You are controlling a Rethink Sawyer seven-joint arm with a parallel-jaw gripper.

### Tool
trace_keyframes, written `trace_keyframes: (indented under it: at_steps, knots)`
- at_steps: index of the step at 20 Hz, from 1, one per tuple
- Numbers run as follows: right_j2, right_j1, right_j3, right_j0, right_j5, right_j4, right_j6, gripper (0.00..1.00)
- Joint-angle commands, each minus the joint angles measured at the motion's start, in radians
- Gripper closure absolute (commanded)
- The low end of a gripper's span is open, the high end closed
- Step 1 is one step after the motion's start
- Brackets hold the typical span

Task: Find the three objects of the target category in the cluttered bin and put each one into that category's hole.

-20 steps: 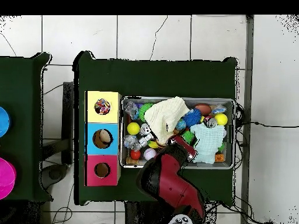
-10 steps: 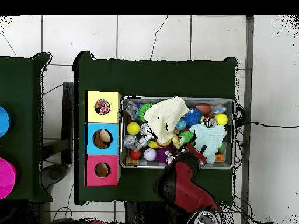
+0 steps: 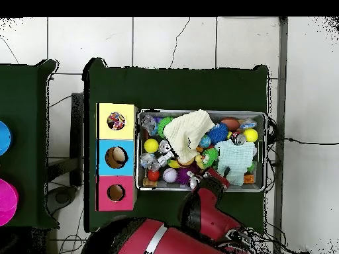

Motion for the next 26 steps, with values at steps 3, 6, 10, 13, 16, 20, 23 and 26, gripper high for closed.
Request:
trace_keyframes:
  at_steps: [3,6,10,13,16,20,23,26]
  knots:
    - [0.177,0.114,-0.047,-0.080,-0.149,-0.085,0.301,0.00]
    - [0.193,0.120,-0.067,-0.103,-0.147,-0.114,0.276,0.00]
    - [0.204,0.122,-0.061,-0.110,-0.173,-0.106,0.263,1.00]
    - [0.209,0.099,-0.025,-0.094,-0.161,-0.073,0.252,1.00]
    - [0.201,0.018,0.056,-0.051,-0.122,-0.012,0.257,1.00]
    - [0.164,-0.222,0.166,0.060,0.090,0.065,0.181,1.00]
    - [0.115,-0.371,0.174,0.158,0.293,0.150,0.098,1.00]
    - [0.059,-0.440,0.133,0.232,0.448,0.191,0.056,1.00]
